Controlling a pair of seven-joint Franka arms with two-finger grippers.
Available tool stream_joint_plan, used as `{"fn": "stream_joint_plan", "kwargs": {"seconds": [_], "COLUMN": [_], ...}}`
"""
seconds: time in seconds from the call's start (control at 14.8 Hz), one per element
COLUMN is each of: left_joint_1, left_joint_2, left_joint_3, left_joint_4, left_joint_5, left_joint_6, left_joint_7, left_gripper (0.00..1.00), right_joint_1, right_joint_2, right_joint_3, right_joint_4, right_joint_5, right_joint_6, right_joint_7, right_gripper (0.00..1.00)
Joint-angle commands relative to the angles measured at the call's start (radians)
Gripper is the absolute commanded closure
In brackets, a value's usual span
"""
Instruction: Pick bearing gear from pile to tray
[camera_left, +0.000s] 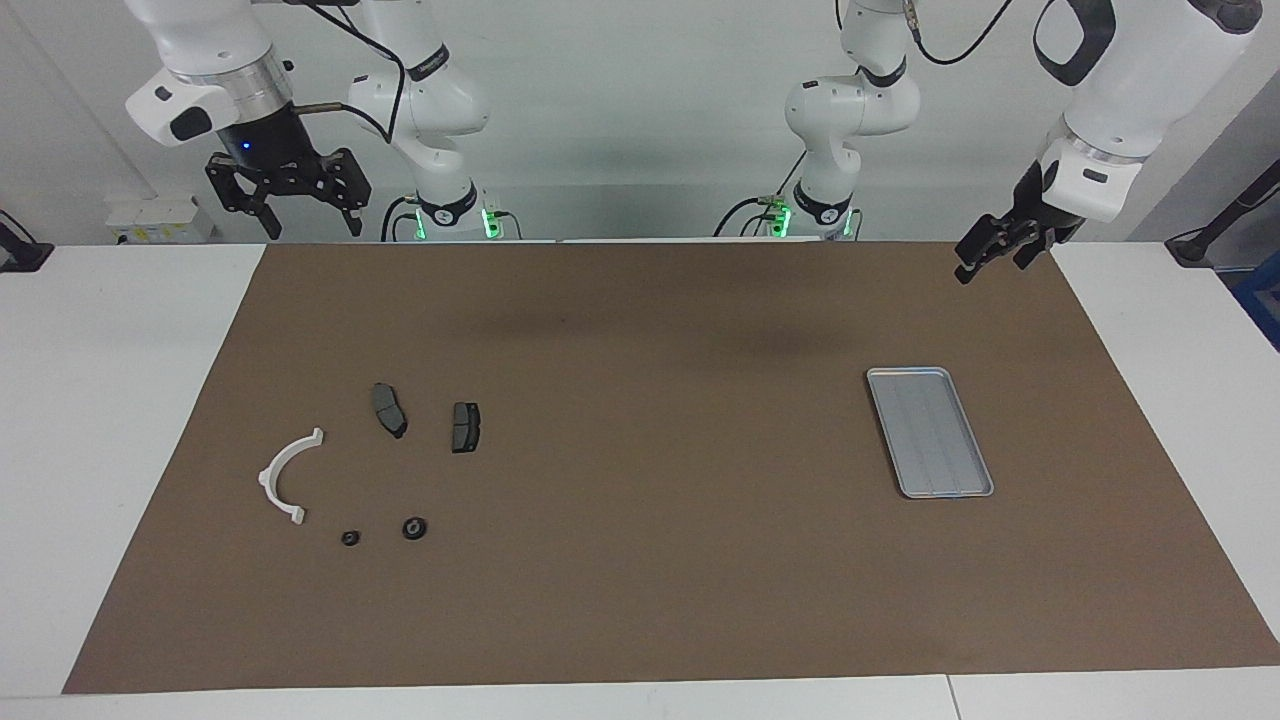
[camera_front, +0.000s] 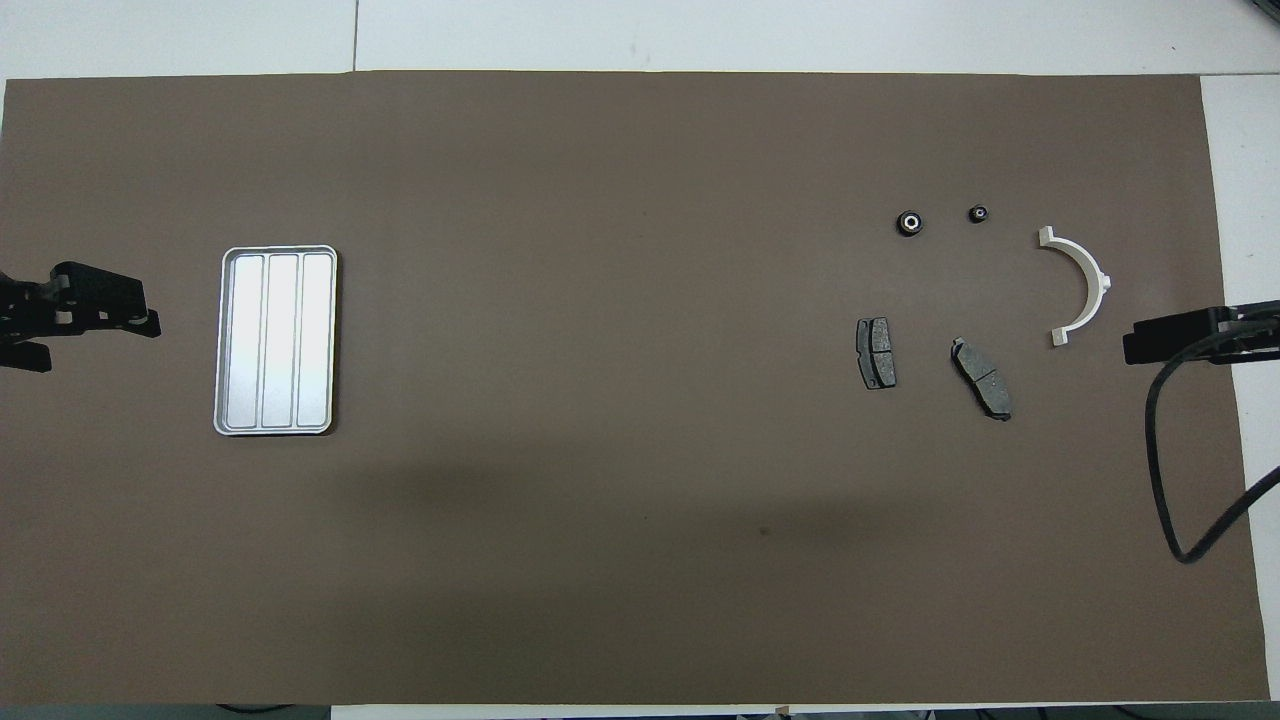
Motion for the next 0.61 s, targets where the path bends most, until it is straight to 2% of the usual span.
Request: {"fn": "stream_joint_plan", "kwargs": {"seconds": [0.0, 0.54], "left_joint_1": [0.006, 0.006], "left_joint_2": [-0.017, -0.017], "left_joint_3": [-0.004, -0.004], "left_joint_4": [-0.005, -0.005], "left_joint_5": [0.005, 0.005], "left_joint_6": [-0.013, -0.013], "left_joint_7": [0.003, 0.003], "left_gripper": [0.00, 0.00], "right_joint_1": [-0.001, -0.013], "right_joint_2": [-0.014, -0.027], "right_joint_3": [0.004, -0.005], "right_joint_4": [-0.001, -0.001], "right_joint_5": [0.015, 0.015], "right_joint_6": [-0.004, -0.057], "right_joint_7": [-0.001, -0.006], "right_gripper": [0.00, 0.00]}}
